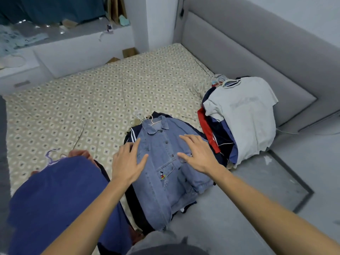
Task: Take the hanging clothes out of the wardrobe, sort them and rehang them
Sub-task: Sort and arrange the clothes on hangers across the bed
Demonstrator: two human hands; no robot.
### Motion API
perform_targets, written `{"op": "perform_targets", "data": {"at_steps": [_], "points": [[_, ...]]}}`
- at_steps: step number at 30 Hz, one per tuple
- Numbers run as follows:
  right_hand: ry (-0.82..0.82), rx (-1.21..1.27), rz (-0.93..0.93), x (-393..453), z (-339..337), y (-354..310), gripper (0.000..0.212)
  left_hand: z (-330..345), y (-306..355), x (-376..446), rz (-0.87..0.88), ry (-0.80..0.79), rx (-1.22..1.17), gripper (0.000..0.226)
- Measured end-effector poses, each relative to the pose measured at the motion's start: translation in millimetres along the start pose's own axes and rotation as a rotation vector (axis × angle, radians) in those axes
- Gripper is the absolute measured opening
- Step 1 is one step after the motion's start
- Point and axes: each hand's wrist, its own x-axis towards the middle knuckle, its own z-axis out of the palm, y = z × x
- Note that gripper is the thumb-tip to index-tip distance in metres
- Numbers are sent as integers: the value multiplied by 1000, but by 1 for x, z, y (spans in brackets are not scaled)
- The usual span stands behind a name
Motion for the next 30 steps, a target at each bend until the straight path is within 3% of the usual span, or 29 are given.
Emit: {"op": "perform_targets", "data": {"at_steps": [8,15,23,26,30], "points": [[-113,-8,-30,103,3,63,73,25,-12,86,-129,-72,-16,70],[-326,33,-77,237,46,122,69,67,-34,149,-372,-205,-6,70],[-566,-12,-104,379,120,197,75,161,-40,237,-654,-398,-154,69],[-604,-5,-139,417,151,217,73,204,-45,267,-709,-447,-195,69],[-686,102,-74,446,197,238,86,249,-53,289,-748,-516,-237,70]]}}
